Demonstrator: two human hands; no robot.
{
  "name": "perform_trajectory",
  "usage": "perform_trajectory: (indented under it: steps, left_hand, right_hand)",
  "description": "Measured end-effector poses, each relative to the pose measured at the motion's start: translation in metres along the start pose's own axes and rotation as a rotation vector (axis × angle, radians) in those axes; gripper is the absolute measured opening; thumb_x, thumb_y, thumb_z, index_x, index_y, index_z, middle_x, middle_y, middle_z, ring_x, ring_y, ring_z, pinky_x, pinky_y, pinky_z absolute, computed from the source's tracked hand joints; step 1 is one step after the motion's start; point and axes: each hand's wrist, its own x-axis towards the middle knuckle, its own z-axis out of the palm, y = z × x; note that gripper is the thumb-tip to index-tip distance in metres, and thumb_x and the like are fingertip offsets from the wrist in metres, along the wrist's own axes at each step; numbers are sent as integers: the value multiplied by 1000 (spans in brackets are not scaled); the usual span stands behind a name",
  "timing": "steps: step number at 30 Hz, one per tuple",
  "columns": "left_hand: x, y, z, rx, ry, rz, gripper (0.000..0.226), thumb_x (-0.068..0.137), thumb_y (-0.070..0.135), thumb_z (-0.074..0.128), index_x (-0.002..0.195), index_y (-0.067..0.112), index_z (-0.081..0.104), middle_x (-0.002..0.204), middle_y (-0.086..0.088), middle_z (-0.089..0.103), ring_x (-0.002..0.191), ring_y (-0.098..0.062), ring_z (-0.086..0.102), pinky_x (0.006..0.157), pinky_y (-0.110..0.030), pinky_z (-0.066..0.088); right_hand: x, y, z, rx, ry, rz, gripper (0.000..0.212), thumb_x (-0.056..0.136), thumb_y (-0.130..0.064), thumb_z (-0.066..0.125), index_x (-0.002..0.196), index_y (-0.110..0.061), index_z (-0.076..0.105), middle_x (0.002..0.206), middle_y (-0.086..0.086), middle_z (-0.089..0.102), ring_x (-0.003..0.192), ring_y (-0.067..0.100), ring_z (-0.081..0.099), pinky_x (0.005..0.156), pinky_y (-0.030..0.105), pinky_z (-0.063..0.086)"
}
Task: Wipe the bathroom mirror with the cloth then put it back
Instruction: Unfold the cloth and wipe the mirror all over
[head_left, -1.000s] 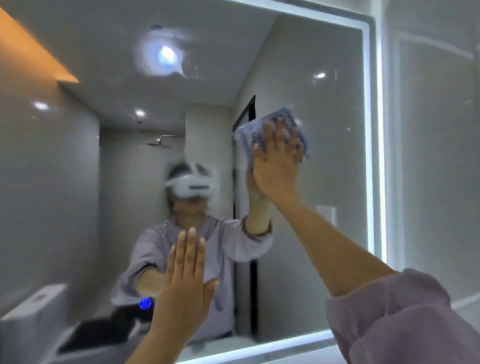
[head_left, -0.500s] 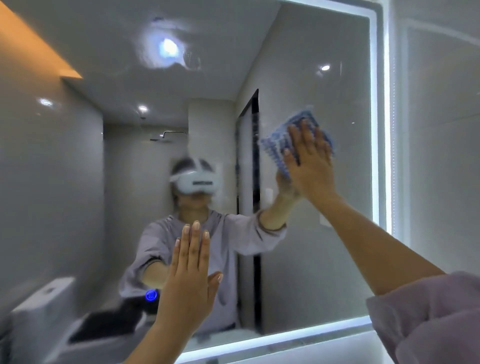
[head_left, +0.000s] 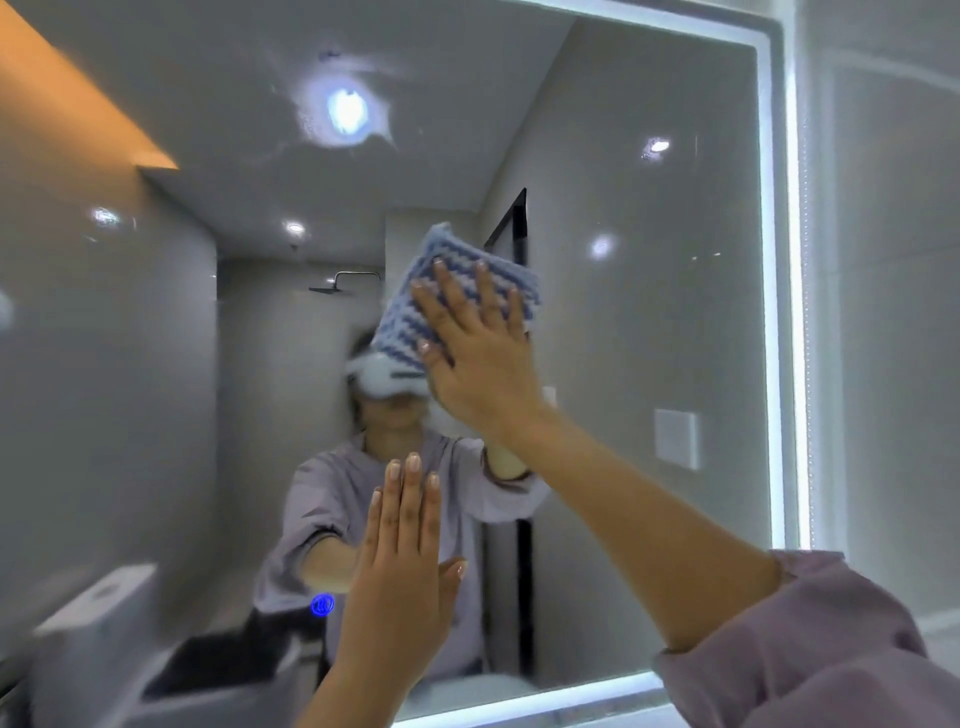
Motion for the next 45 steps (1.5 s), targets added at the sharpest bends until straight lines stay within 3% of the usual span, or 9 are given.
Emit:
perform_trajectory:
  steps: [7,15,20,24,28,32,36,40,45]
  left_hand:
    - [-1,-2,2,-20,17,4,71,90,43,38,142,-4,27,153,-24,19,144,-34,12,117,-42,10]
    - [-1,0,-1,-24,-7,-15,72,91,43,37,144,-3,23,155,-22,14,145,-34,9,116,-42,11]
    - [1,3,-12,-48,-32,-22,70,88,40,40,141,-5,29,152,-24,21,141,-39,18,113,-45,18]
    - [1,1,-27,-80,-29,12,67,83,33,42,138,-6,36,149,-22,28,137,-41,29,108,-43,24]
    - [5,-19,-53,-101,32,-29,72,81,39,43,139,-3,36,148,-19,33,137,-36,31,111,-35,17]
    - [23,-59,-88,-16,152,-76,67,81,32,41,134,-8,41,143,-25,40,133,-41,37,109,-46,25]
    - [31,-110,-117,129,156,-186,72,82,38,35,133,-12,40,141,-31,40,131,-46,38,110,-48,24]
    - [30,-156,-132,241,120,-265,75,78,38,33,129,-16,41,136,-38,41,126,-52,41,105,-57,31]
    - [29,-187,-140,303,120,-271,74,81,38,33,127,-18,43,134,-40,41,124,-53,42,101,-61,35]
  right_hand:
    - [-9,42,-14,-63,-11,-129,53,98,-42,30,149,-30,18,159,-4,14,147,25,1,119,45,-1]
    - [-50,137,-33,-48,29,356,57,96,-48,17,150,-32,7,160,-3,3,147,22,-5,117,36,-8]
    - [-35,113,-26,44,47,593,59,96,-45,19,151,-28,4,161,2,-1,146,29,-9,118,47,-8]
    - [-18,63,-23,7,19,268,60,94,-44,24,150,-25,15,160,4,7,145,33,-6,116,49,-7]
    - [-6,23,-12,-20,-29,-8,56,97,-40,34,149,-31,16,159,-2,10,146,29,-7,116,48,-8]
    - [1,27,-15,-14,-34,-37,57,97,-41,40,148,-35,16,157,-12,3,146,26,-7,117,44,-10]
    - [32,18,-20,28,-25,79,58,98,-42,38,149,-36,11,159,-10,1,146,23,-12,114,39,-14]
    - [59,-19,-15,3,4,207,59,98,-39,33,151,-30,8,160,-5,-5,145,30,-14,116,51,-10]
    - [49,-103,7,-34,-59,-178,57,97,-39,35,149,-34,13,159,-7,1,145,30,-13,112,44,-21]
